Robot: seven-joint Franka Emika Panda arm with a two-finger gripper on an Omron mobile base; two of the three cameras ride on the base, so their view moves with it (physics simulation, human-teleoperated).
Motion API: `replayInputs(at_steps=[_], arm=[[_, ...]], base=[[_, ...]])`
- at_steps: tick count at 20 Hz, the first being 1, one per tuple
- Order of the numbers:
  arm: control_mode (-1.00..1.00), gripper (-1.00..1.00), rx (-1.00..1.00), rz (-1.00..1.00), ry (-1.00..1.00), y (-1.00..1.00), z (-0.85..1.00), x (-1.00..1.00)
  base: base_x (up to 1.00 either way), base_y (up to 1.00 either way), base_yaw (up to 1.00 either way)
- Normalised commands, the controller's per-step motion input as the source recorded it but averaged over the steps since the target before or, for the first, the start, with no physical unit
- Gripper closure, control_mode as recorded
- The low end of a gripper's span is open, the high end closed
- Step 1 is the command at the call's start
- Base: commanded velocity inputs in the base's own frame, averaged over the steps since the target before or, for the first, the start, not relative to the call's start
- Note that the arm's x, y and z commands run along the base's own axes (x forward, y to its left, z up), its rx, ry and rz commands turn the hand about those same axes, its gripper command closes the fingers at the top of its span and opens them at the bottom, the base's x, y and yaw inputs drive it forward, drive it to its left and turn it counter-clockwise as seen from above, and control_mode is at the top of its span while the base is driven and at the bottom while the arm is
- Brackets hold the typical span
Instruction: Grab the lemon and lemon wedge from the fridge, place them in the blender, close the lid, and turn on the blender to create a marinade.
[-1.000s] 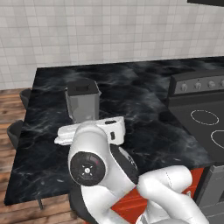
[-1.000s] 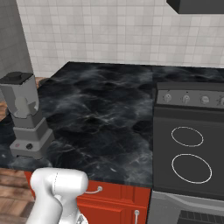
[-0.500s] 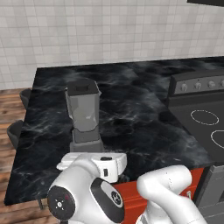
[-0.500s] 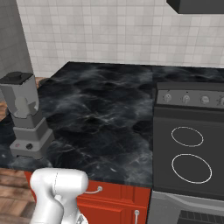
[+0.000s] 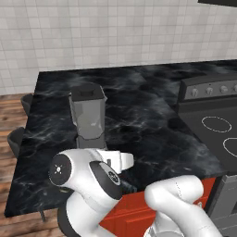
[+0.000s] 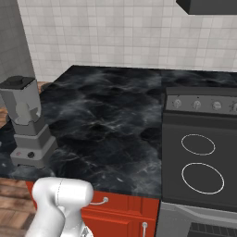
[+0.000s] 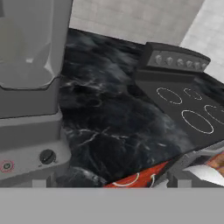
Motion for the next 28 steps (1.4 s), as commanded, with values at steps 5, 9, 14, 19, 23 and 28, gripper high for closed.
replayInputs(at_steps=[5, 9, 14, 19, 23, 28], arm=[[-1.0, -1.0, -0.04, 0.0, 0.31, 0.0, -0.34, 0.31], [-1.0, -1.0, -0.04, 0.0, 0.09, 0.0, -0.56, 0.01], [-1.0, -1.0, -0.04, 0.0, 0.01, 0.0, -0.47, 0.0], [-1.0, -1.0, 0.0, 0.0, 0.0, 0.0, -0.23, 0.1], [-1.0, -1.0, 0.0, 0.0, 0.04, -0.02, -0.08, 0.36], [-1.0, -1.0, 0.0, 0.0, 0.07, 0.0, -0.03, 0.32]], base=[[0.0, 0.0, 0.0], [0.0, 0.0, 0.0], [0.0, 0.0, 0.0], [0.0, 0.0, 0.0], [0.0, 0.0, 0.0], [0.0, 0.0, 0.0]])
